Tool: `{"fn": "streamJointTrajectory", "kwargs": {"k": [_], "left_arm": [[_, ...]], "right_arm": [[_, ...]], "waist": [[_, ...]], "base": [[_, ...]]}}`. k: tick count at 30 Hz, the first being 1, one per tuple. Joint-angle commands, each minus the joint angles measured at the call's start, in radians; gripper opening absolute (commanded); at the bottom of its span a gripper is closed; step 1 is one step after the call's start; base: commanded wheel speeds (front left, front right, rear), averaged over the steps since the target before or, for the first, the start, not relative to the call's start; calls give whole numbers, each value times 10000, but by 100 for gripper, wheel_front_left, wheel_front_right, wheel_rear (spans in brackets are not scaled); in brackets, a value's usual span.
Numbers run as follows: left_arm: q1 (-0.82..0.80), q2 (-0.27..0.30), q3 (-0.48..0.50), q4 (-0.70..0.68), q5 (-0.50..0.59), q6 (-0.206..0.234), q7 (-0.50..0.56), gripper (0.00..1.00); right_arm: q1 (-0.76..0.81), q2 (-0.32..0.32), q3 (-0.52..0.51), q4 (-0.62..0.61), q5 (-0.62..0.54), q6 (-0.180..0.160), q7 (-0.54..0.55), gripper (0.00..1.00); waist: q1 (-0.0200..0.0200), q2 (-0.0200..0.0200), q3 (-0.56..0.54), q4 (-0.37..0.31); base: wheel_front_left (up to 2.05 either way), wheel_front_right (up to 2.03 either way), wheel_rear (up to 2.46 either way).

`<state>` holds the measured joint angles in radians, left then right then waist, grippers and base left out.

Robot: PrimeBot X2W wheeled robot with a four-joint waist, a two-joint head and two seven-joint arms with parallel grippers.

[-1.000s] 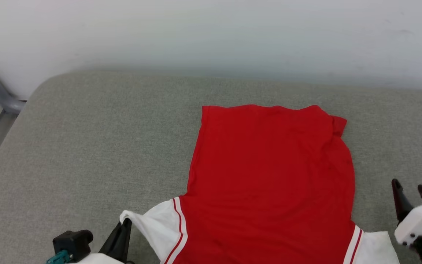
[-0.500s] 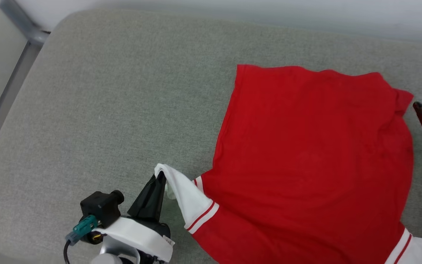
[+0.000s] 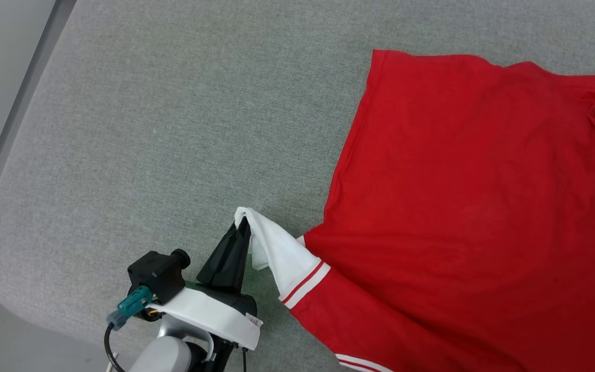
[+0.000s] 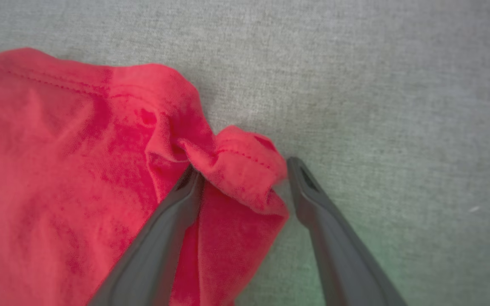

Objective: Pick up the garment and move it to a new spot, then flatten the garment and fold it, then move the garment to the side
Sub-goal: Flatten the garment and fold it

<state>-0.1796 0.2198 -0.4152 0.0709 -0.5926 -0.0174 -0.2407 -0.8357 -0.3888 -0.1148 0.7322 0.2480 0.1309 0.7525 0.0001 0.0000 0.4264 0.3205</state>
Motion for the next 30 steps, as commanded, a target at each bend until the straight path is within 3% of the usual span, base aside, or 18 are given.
{"fn": "streamJointTrajectory", "kwargs": {"k": [1,2,3,12,17,25,26,27,30], "left_arm": [[-98,-22,19,74,-1,-32,-70,0],[-106,-43,28,105,4,-48,-86,0],[-110,-61,35,133,-2,-57,-91,0],[151,121,266,316,-70,51,-131,0],[454,394,467,286,-153,271,68,0],[1035,707,724,228,-386,592,391,0],[1111,740,741,230,-441,612,443,0],[1312,838,852,288,-517,699,486,0],[1536,950,933,364,-626,765,566,0]], "right_arm": [[660,317,86,693,131,-4,597,84],[671,305,126,753,134,-4,772,14],[638,280,151,714,163,-4,777,0],[-16,-334,534,-797,279,-6,-70,0],[711,-765,910,-1915,558,-7,-171,0],[3030,-1005,470,-3584,1053,-6,74,0],[3448,-963,288,-3821,1109,-7,174,0],[4898,-688,-209,-4603,1085,-7,312,0],[6301,-250,-710,-5392,1140,-7,324,0]], "waist": [[-1,0,9,9],[-1,0,3,13],[-1,0,-8,11],[-1,0,-642,-352],[-1,0,-1271,-795],[-1,0,-2275,-1555],[-1,0,-2374,-1636],[-1,0,-2690,-1942],[-1,0,-2936,-2237]], "base": [[0,0,0],[0,0,0],[0,0,0],[0,0,0],[0,0,0],[0,0,0],[0,0,0],[0,0,0],[0,0,0]]}}
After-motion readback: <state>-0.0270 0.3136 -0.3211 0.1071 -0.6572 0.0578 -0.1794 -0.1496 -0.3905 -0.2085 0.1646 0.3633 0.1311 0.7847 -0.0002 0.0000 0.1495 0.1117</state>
